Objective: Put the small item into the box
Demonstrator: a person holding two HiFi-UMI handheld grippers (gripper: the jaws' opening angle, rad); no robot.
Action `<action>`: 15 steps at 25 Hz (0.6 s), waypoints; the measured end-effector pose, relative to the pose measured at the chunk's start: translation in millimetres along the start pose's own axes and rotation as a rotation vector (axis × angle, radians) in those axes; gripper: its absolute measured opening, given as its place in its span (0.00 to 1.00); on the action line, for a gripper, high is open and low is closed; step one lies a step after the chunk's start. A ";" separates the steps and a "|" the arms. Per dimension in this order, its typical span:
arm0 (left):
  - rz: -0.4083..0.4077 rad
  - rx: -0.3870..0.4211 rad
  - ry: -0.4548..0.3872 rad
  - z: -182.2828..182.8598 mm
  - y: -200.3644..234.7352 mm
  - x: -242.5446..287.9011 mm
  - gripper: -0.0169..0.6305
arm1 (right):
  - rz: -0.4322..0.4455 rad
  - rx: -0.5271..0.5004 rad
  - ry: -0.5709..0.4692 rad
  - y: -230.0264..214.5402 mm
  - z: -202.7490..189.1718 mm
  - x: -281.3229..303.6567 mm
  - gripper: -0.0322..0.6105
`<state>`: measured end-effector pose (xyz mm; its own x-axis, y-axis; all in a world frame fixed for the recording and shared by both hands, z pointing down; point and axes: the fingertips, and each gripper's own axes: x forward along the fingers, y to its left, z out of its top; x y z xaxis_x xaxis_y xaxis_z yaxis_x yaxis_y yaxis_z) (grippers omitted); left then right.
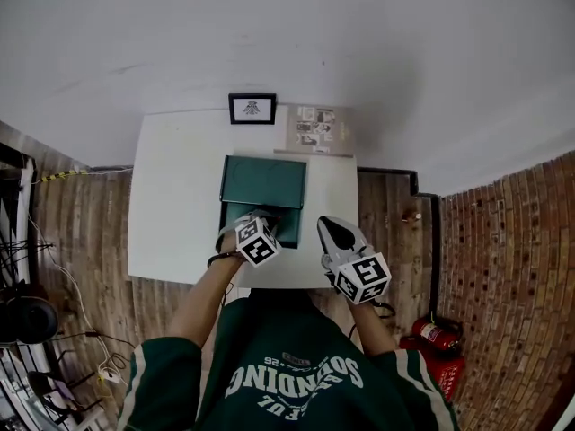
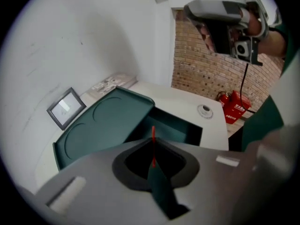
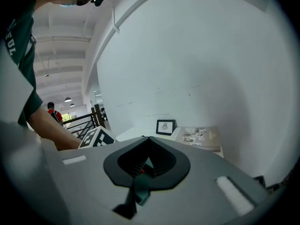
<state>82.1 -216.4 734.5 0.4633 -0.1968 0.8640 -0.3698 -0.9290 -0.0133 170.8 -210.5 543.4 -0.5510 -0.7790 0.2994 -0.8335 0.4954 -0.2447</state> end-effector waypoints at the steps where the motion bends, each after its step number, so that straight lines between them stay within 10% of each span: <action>1: -0.009 -0.004 0.019 -2.5 -0.5 4.8 0.12 | -0.004 0.001 0.001 -1.0 -0.3 -0.9 0.05; 15: -0.107 -0.011 0.205 -34.2 -5.4 42.1 0.12 | -0.063 0.033 0.011 -15.1 -8.2 -9.1 0.05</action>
<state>76.0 -208.9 788.1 0.3277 -0.0290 0.9443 -0.3371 -0.9374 0.0881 188.1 -207.7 551.9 -0.4976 -0.8043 0.3249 -0.8650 0.4321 -0.2551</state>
